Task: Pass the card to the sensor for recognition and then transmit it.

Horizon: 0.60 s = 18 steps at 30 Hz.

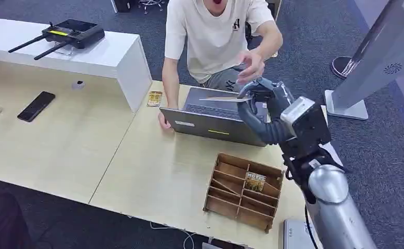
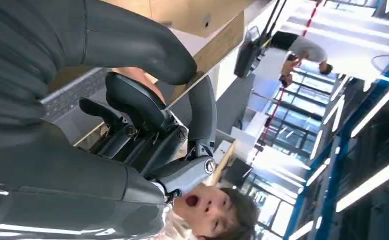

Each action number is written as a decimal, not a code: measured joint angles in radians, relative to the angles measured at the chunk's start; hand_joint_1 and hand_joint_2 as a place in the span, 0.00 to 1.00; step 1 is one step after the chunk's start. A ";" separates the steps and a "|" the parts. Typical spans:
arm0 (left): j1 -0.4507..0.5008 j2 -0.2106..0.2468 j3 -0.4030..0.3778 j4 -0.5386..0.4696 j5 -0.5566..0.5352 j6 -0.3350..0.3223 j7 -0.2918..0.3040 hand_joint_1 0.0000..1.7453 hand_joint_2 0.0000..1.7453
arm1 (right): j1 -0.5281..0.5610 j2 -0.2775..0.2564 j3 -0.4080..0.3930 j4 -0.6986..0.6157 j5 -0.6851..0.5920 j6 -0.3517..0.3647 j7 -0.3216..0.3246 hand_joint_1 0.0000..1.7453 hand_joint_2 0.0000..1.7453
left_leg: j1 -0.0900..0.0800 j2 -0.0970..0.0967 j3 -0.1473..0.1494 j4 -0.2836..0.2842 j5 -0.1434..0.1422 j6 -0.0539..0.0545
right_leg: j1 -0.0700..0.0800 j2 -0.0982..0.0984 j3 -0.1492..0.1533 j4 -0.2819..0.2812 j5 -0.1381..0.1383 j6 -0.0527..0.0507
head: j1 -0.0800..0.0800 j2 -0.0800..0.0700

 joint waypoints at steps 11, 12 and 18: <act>-0.013 0.013 -0.030 0.000 -0.038 0.020 0.035 0.00 0.00 | -0.258 0.135 0.010 0.456 0.148 -0.169 0.052 1.00 1.00 | 0.000 -0.001 0.000 0.000 0.000 0.000 | 0.000 0.000 0.000 0.000 0.000 0.000 | 0.000 0.000; -0.013 0.013 -0.031 0.000 -0.039 0.023 0.035 0.00 0.00 | -0.271 0.141 0.010 0.491 0.161 -0.182 0.052 1.00 1.00 | 0.000 -0.001 0.000 0.000 0.000 0.000 | 0.000 -0.001 0.000 0.000 0.000 0.000 | 0.000 0.000; -0.016 0.013 -0.033 0.000 -0.040 0.038 0.045 0.00 0.00 | -0.322 0.166 0.013 0.654 0.236 -0.224 0.053 1.00 1.00 | 0.000 -0.002 0.000 0.000 0.000 0.000 | 0.000 -0.001 0.000 0.000 0.000 0.000 | 0.000 0.000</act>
